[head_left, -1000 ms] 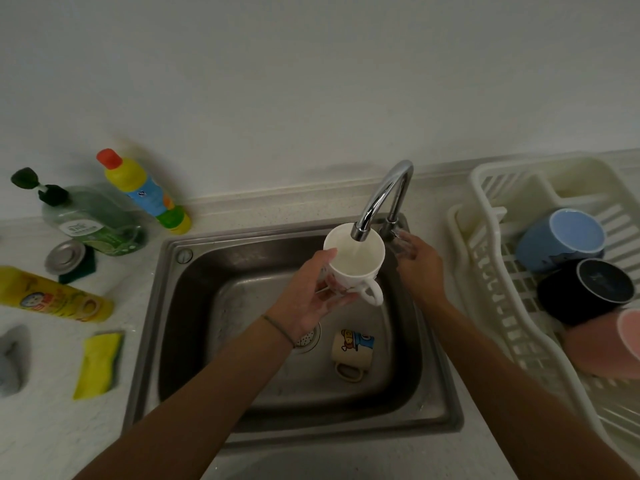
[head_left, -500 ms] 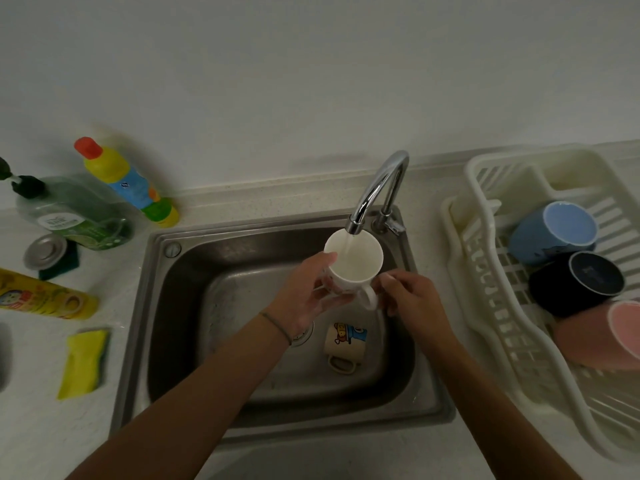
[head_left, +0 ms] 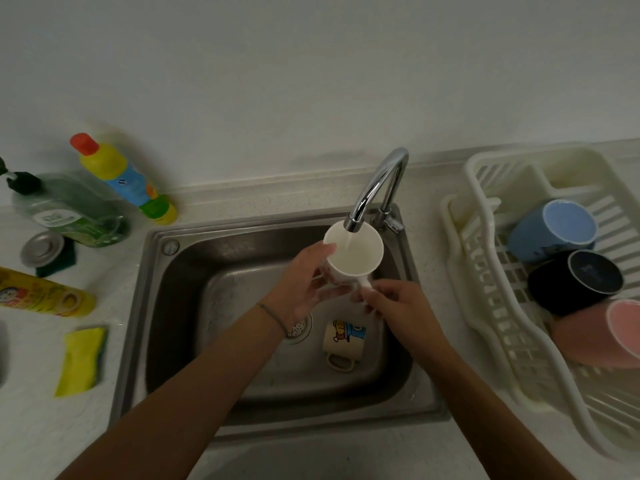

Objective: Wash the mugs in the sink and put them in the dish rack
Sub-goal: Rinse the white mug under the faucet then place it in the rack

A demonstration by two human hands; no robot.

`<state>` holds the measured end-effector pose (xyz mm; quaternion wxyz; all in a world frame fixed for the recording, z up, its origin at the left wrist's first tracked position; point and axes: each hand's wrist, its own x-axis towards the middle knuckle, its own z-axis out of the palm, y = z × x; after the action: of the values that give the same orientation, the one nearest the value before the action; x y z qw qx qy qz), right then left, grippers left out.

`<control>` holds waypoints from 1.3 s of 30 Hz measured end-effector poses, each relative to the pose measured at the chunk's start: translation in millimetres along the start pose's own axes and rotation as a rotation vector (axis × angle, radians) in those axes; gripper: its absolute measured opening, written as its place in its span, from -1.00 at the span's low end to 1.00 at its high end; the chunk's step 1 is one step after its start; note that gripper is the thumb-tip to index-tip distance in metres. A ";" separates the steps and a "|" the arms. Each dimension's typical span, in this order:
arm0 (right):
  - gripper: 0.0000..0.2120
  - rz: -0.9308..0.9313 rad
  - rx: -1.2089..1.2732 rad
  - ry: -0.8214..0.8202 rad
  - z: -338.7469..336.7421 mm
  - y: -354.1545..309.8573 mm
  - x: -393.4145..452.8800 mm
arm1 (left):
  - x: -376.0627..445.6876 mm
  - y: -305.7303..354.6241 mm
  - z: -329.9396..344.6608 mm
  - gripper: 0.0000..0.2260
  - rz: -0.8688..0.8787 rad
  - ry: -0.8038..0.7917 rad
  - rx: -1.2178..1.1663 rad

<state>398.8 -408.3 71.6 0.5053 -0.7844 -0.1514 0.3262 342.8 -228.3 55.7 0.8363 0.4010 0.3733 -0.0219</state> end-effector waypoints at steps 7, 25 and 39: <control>-0.84 0.025 0.018 -0.015 -0.6 0.7 -7.1 | 1.5 -3.9 -0.6 -0.53 0.013 -0.034 0.072; -0.93 -0.195 -0.551 0.198 17.1 12.6 -4.9 | 7.7 -9.8 -6.1 -0.58 -0.011 0.017 -0.020; -0.82 -0.229 -0.517 0.143 61.2 36.3 23.9 | -1.0 -33.5 -41.1 -0.59 -0.085 0.151 0.171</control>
<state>372.5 -368.4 13.8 0.3313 -0.8861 -0.2809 0.1616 305.9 -223.1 18.1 0.7668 0.4553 0.4486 -0.0586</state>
